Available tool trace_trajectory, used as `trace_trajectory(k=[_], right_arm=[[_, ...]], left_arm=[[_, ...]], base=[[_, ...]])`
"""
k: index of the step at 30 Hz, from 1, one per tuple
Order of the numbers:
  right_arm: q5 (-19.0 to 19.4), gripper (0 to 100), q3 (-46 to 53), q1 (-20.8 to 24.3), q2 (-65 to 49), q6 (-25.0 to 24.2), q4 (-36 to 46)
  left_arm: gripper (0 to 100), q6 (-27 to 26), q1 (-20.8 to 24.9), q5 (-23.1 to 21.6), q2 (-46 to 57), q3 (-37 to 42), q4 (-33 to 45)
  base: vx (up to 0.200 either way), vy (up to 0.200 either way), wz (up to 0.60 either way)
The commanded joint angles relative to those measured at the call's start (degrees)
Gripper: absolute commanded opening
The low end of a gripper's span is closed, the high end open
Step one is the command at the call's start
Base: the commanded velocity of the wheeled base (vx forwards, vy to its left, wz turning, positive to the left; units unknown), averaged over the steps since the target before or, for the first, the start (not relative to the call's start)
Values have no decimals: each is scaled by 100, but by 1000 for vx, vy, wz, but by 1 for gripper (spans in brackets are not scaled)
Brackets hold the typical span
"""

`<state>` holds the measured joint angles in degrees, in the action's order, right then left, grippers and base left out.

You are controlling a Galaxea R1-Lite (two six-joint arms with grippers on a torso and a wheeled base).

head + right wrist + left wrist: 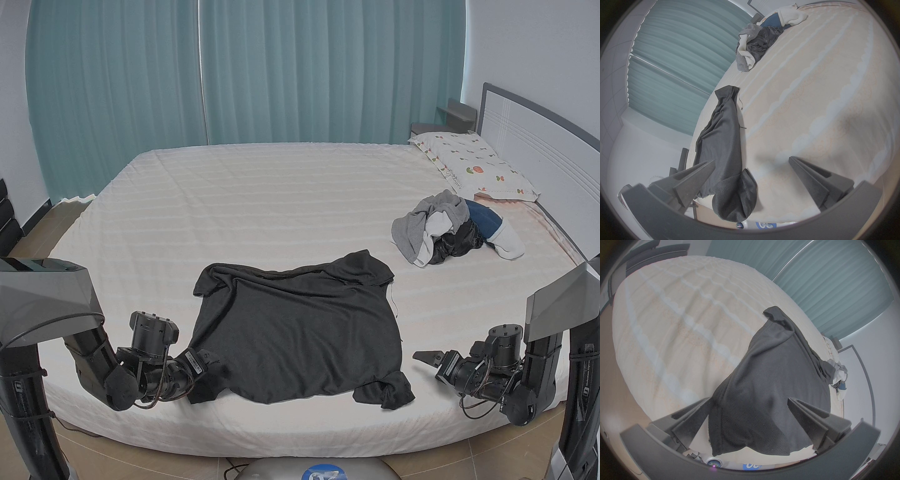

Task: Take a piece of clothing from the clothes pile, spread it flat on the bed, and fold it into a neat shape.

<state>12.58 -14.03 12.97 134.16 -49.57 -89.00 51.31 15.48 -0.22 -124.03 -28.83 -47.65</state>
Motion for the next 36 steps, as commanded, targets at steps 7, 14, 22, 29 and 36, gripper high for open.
trace_trajectory(k=[7,14,22,29,36], right_arm=[[-1,100,14,21,-21,0,-64],[-10,100,50,136,-48,17,-56],[-19,100,50,470,-39,17,-56],[-159,100,67,821,32,61,-47],[-177,100,-12,927,155,158,-47]], left_arm=[[0,-7,60,-48,-69,97,2],[0,-25,-72,13,-43,44,19],[0,-508,-327,215,740,141,327],[0,-534,-458,215,1030,35,696],[0,-534,-634,215,1021,-79,714]], base=[[0,0,0],[0,0,0],[0,0,0],[0,0,0],[0,0,0]])
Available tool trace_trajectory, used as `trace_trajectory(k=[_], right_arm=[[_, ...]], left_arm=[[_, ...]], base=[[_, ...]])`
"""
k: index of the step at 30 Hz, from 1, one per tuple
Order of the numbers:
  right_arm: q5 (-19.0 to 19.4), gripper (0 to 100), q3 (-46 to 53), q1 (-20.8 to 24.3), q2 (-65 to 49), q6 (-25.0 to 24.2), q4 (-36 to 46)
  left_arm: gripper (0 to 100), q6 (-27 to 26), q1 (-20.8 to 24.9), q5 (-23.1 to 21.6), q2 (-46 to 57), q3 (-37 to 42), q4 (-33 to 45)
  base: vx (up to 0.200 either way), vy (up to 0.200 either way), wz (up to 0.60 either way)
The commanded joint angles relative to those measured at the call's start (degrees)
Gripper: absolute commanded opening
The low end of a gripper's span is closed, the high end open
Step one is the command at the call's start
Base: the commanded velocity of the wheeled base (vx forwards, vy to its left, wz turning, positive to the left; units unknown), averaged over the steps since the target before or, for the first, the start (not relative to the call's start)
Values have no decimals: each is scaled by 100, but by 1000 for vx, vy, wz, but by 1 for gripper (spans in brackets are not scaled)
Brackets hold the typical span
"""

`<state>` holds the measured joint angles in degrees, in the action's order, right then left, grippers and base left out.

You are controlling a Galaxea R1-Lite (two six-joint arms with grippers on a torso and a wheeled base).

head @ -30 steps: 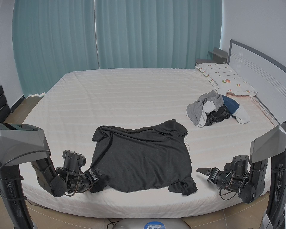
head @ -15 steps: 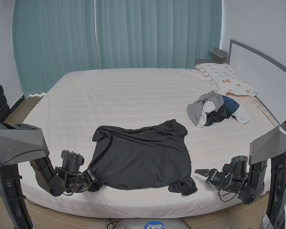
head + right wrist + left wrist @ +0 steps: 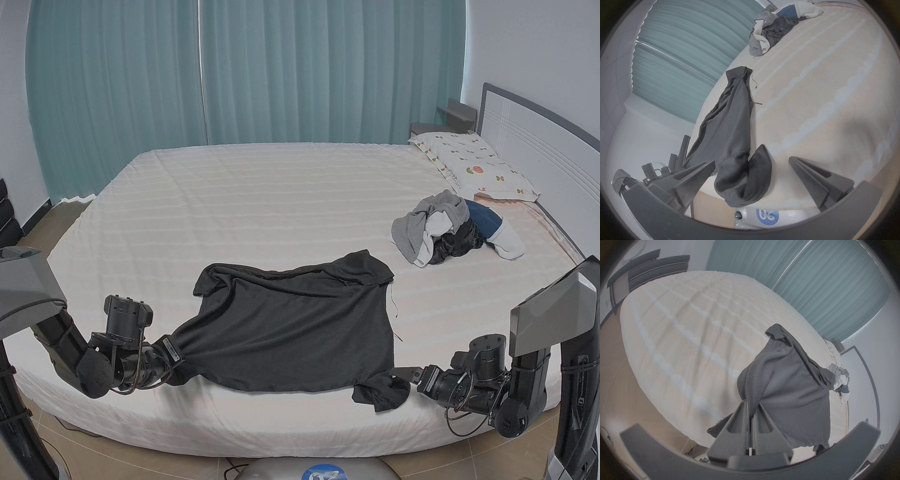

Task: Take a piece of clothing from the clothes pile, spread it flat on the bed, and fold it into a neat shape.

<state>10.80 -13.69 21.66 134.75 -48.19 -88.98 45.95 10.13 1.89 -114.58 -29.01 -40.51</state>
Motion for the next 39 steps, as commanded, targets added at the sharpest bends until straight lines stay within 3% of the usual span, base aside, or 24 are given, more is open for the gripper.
trace_trajectory(k=[1,3,4,11,16,22,26,28,33,36,39], right_arm=[[10,100,-72,49,112,20,-49],[1,100,-99,49,121,20,-49],[10,0,-99,40,121,11,-49],[10,0,-64,5,77,-33,-49],[27,0,165,-198,-213,-33,-49],[309,0,543,-655,-1109,152,153],[309,0,499,-865,-1478,671,944],[300,0,455,-892,-1821,1128,1805],[300,0,165,-883,-2489,1259,3176],[291,0,-99,-909,-3016,1699,4565],[300,0,-239,-918,-3289,1936,5303]], left_arm=[[0,2,-152,4,76,-69,-1],[0,2,-213,4,85,-87,-1],[0,2,-231,13,94,-104,-1],[0,-7,-275,4,41,-113,-1],[0,-7,-275,-13,23,-104,8],[0,-174,-292,-40,67,-87,272],[0,-367,-292,-40,111,-104,632],[0,-411,-345,-57,217,-104,781],[0,-604,-327,-57,305,-52,1089],[0,-912,-319,-66,516,36,1397],[0,-965,-257,-66,639,45,1678]], base=[[0,0,0],[0,0,0],[0,0,0],[0,0,0],[0,0,0],[0,0,0],[0,0,0],[0,0,0],[0,0,0],[0,0,0],[0,0,0]])
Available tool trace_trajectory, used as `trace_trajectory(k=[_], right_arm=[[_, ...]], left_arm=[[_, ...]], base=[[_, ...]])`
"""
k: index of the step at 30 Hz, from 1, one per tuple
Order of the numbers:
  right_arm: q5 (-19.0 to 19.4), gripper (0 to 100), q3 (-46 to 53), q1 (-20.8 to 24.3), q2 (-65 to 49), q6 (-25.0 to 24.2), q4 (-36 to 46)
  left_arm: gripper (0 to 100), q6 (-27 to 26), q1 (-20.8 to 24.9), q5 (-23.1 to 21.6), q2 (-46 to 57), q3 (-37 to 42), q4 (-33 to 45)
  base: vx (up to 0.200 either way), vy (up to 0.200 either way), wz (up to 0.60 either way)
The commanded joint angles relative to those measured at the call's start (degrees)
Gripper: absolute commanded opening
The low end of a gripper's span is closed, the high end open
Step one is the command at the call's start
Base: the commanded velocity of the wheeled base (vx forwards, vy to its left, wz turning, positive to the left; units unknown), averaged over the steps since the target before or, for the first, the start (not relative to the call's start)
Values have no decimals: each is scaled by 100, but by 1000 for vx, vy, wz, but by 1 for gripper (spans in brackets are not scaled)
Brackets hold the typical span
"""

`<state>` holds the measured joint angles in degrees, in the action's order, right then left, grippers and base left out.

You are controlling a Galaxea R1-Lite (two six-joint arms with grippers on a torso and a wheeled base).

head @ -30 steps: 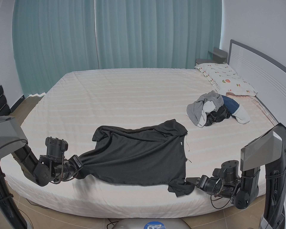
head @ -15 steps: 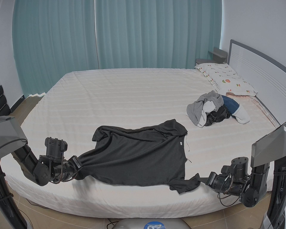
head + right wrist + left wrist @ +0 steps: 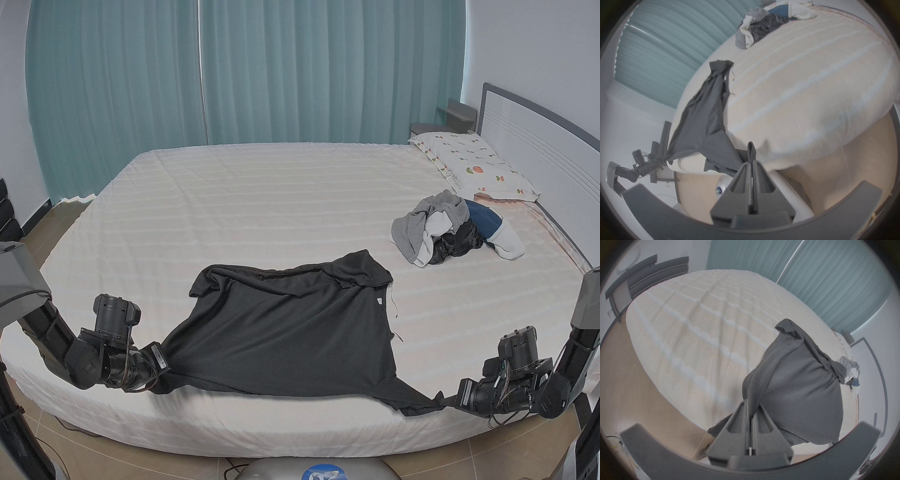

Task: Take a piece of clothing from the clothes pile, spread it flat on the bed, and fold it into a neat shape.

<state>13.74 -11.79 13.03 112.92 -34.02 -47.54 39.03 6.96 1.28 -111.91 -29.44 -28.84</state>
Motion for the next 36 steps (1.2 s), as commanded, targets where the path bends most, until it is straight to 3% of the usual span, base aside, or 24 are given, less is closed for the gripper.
trace_trajectory(k=[1,6,7,12,13,14,18,21,24,27,31,36], right_arm=[[32,0,-535,-46,-1141,599,1581],[15,0,-605,-2,-833,774,1898],[-3,0,-561,33,-772,1003,1933],[-20,0,-491,244,-578,1179,1898],[-29,100,-517,270,-499,1179,1889],[-20,100,-535,270,-455,1161,1889],[15,100,-649,244,-446,1047,1810],[41,100,-869,217,-499,564,1599],[59,100,-1098,209,-218,-131,1124],[85,100,-1300,182,125,-474,720],[-38,100,-1827,200,1039,-878,-71],[-249,100,-2337,252,1751,-1370,-572]], left_arm=[[0,-300,174,4,442,88,819],[0,-687,323,13,451,79,1627],[0,-818,341,30,451,61,1856],[0,-827,350,30,416,79,1909],[0,-836,350,30,380,70,1909],[100,-836,350,21,363,70,1909],[100,-810,350,-5,336,17,1865],[100,-766,244,-66,372,-79,1777],[100,-722,7,-488,380,-150,1425],[100,-572,-169,-875,345,-167,1135],[100,157,-336,-1271,134,-413,810],[100,517,-336,-1385,-331,-642,784]], base=[[0,0,0],[0,0,0],[0,0,0],[0,0,0],[0,0,0],[0,0,0],[0,0,0],[0,0,0],[0,0,0],[0,0,0],[0,0,0],[0,0,0]])
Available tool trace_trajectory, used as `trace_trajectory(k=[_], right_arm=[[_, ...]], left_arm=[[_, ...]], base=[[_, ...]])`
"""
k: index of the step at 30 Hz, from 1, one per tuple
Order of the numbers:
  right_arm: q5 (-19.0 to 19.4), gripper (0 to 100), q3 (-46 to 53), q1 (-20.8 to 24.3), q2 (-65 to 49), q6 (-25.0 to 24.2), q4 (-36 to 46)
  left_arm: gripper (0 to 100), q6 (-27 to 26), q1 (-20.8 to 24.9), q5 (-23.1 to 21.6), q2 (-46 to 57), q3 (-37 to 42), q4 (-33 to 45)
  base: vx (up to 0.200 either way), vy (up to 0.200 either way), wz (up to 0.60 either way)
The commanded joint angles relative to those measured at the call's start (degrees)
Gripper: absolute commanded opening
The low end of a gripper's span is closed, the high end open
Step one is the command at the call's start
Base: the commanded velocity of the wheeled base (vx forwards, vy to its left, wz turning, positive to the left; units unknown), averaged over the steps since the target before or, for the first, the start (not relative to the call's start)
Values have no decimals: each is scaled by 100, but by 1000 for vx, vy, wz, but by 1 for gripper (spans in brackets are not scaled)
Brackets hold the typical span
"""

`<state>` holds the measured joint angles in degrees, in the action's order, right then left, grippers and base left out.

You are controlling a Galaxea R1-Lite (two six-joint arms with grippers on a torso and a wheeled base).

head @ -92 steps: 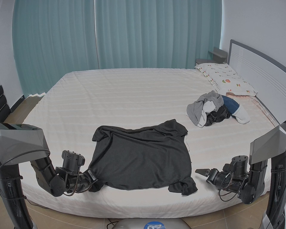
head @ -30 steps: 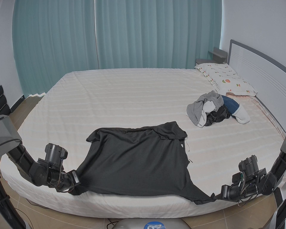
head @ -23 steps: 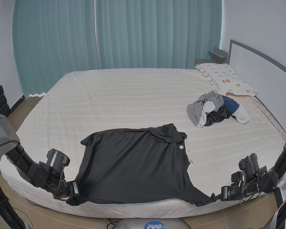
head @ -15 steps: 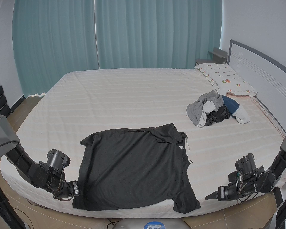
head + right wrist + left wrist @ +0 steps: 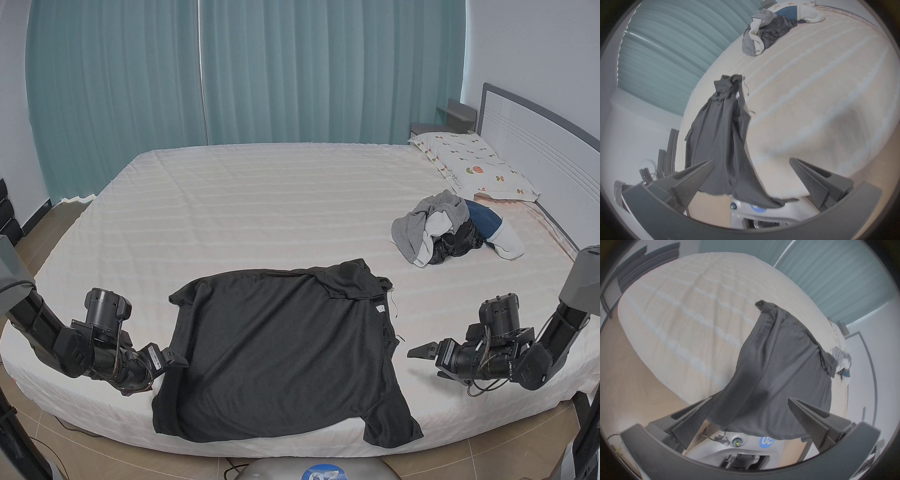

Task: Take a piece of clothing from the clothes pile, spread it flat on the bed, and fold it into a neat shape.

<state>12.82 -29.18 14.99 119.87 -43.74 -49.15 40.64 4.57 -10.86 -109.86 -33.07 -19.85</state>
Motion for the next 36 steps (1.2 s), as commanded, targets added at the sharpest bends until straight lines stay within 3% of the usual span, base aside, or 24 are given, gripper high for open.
trace_trajectory(k=[1,5,21,22,36], right_arm=[[-210,100,-703,74,1188,-469,-552],[-676,100,-975,56,1583,-715,-1140],[-764,100,-1801,214,1996,-899,-1211],[-764,0,-1801,214,1996,-899,-1211],[-764,0,-1397,162,1785,-759,-1211]], left_arm=[[100,480,-97,-215,-624,-305,-177],[100,981,-62,-250,-756,-305,-643],[100,1148,-70,-267,-818,-252,-907],[100,1148,-70,-276,-818,-252,-907],[100,1139,-62,-276,-818,-243,-907]], base=[[0,0,0],[0,0,0],[0,0,0],[0,0,0],[0,0,0]])
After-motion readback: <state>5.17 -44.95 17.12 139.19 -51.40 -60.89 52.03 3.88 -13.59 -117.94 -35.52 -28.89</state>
